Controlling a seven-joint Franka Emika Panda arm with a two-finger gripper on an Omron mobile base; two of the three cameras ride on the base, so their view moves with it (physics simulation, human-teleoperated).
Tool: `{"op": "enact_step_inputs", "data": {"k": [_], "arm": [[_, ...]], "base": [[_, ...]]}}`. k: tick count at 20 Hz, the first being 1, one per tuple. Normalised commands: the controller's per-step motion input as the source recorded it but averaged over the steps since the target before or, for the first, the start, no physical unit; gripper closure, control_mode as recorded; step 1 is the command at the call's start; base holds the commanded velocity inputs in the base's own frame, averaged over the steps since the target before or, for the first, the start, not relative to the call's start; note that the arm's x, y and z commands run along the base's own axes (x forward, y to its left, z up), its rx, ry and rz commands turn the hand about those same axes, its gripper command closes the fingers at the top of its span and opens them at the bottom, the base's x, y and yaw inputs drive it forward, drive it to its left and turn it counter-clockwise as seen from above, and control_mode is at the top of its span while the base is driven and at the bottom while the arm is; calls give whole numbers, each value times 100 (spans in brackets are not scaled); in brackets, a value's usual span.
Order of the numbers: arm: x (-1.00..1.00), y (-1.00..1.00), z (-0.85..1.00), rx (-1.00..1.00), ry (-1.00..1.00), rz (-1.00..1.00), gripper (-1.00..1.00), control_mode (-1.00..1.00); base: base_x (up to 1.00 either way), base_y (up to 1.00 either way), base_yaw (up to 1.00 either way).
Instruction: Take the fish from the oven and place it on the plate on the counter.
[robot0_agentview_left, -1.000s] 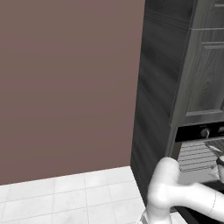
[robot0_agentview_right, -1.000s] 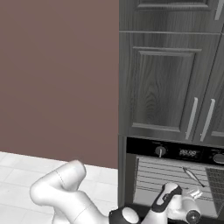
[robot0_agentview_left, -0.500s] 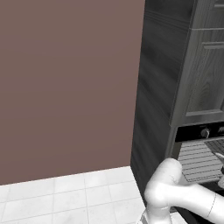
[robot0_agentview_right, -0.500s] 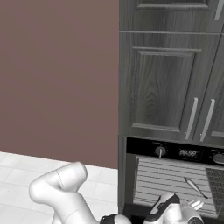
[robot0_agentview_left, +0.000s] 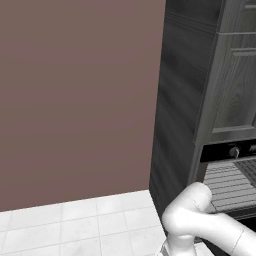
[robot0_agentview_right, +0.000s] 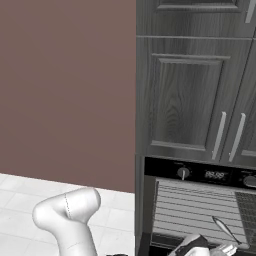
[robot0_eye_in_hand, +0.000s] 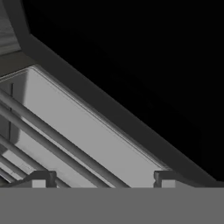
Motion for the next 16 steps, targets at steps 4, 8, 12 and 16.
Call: {"op": "enact_step_inputs", "data": {"k": [4, 8, 12, 16], "arm": [[-93, 0, 0, 11, 0, 0, 100, -100], [-72, 0, 11, 6, 0, 0, 100, -100], [-61, 0, 28, 2, 0, 0, 100, -100], [-11, 0, 57, 0, -1, 0, 100, -100]], "base": [[0, 0, 0], [0, 0, 0], [0, 0, 0], [0, 0, 0]]}}
